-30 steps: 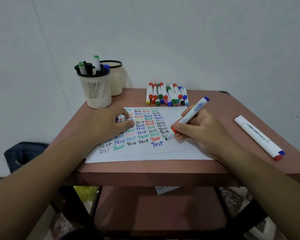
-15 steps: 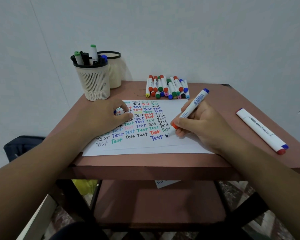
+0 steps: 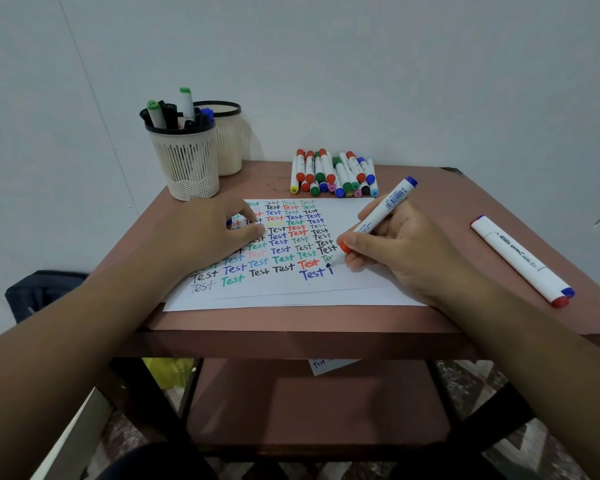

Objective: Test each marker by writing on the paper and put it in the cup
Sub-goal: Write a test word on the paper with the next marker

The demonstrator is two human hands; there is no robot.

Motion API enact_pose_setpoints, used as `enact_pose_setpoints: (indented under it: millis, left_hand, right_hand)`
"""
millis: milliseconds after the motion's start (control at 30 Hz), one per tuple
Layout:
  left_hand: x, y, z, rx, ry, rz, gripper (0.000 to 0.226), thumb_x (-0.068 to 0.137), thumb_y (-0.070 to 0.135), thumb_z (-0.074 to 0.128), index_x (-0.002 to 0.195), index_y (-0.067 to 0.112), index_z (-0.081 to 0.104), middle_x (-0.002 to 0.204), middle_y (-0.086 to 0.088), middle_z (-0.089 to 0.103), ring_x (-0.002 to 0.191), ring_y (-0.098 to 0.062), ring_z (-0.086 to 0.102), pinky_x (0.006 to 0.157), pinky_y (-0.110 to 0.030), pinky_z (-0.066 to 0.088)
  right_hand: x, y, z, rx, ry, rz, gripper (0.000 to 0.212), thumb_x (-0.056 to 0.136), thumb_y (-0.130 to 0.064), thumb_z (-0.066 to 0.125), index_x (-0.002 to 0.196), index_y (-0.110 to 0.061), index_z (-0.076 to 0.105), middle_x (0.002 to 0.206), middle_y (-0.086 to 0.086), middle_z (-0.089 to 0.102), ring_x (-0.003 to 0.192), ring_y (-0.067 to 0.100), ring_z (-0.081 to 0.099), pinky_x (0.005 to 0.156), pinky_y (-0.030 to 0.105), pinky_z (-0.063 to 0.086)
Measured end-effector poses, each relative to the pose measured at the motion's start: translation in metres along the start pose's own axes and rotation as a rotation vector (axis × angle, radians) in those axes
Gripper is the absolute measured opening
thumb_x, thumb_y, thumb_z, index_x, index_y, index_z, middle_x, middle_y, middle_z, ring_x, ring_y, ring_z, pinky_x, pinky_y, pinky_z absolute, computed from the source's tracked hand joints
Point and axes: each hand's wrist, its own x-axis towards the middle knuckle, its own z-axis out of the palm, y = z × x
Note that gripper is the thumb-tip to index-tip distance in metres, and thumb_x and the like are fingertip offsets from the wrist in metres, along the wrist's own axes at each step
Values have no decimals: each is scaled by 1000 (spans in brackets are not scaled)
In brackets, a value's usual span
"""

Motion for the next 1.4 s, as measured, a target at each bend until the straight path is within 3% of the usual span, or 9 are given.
enact_pose_setpoints:
  millis: [267,867,1067,1400]
  left_hand:
    - [0,0,0,17,2,4,38,85,74,52,108,45,64,77,9,58,69,-9,55,60,-29,41]
    - [-1,1,-1,18,13,0,37,86,72,53,108,44,64,76,9,59,68,-8,54,58,-28,35]
    - [-1,1,-1,15,9,-5,38,86,72,53,108,44,65,77,8,60,69,-9,56,61,-29,43]
    - [0,-1,1,-3,17,0,37,85,73,54,107,45,65,76,10,58,67,-8,54,58,-28,36]
  right_hand:
    - [-1,-1,-2,-23,32,-9,27,92,1,70,106,-11,51,92,22,74,72,31,71,78,46,63]
    - [-3,-1,-3,-67,35,-2,27,92,2,70,107,-9,51,91,22,74,72,30,70,75,43,64]
    - [-4,-3,-2,-70,28,2,28,91,1,70,111,-6,51,89,21,73,71,29,71,71,38,65]
    - [-2,-2,-3,-42,57,3,26,93,5,67,106,-8,49,87,19,74,67,29,66,77,50,61]
